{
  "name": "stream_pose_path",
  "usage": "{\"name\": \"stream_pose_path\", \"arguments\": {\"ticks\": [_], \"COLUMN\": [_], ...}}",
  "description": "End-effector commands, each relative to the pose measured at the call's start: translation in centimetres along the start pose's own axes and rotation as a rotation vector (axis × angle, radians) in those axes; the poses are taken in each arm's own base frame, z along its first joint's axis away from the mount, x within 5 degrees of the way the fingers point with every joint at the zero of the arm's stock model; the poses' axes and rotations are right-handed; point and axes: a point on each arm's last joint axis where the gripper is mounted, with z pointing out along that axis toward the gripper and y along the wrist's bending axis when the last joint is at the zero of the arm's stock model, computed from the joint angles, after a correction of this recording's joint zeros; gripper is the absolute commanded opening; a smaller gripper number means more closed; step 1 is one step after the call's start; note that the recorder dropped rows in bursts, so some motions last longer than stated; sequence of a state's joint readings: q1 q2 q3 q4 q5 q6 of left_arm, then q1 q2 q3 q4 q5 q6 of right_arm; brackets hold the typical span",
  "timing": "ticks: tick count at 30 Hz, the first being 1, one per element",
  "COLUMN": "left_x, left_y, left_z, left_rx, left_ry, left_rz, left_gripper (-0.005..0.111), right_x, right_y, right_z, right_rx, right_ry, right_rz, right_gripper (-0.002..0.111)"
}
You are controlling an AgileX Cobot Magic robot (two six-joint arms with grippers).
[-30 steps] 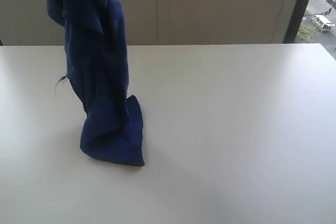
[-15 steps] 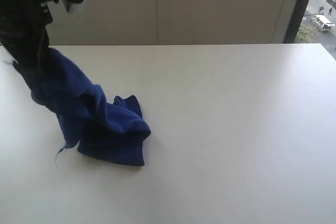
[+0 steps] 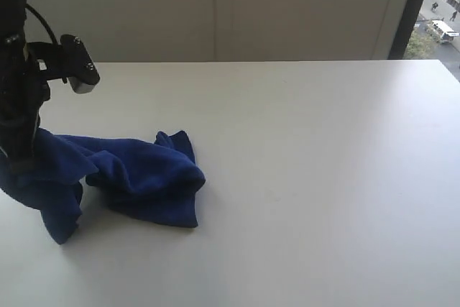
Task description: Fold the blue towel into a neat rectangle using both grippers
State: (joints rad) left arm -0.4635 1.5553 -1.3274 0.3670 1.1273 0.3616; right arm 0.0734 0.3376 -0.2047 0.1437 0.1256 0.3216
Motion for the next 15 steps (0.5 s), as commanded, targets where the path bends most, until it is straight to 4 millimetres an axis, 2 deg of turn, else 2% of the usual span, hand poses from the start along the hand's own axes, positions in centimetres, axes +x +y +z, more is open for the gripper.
{"name": "stream_pose_path", "arguments": {"ticks": [1, 4, 8, 11, 15], "left_x": [1.5, 2.1, 3.1, 3.5, 4.0], "left_y": [0.2, 0.5, 0.4, 0.3, 0.2], "left_z": [-0.5, -1.5, -3.0, -3.7, -4.3], "left_rx": [-0.042, -0.092, -0.126, -0.140, -0.150], "left_ry": [0.102, 0.072, 0.020, -0.005, -0.029], "left_rz": [-0.093, -0.131, -0.153, -0.166, -0.175], "left_gripper": [0.000, 0.000, 0.000, 0.000, 0.000], "right_x": [-1.4, -1.1, 1.4, 4.2, 7.5], "right_y": [3.1, 6.0, 9.5, 11.4, 12.9], "right_z": [5.1, 9.7, 15.9, 20.0, 23.6], "right_rx": [-0.050, -0.153, -0.335, -0.448, -0.492], "right_ry": [0.339, 0.528, 0.664, 0.718, 0.708], "right_rz": [-0.244, -0.471, -0.824, -1.035, -1.121], "right_gripper": [0.000, 0.000, 0.005, 0.023, 0.048]}}
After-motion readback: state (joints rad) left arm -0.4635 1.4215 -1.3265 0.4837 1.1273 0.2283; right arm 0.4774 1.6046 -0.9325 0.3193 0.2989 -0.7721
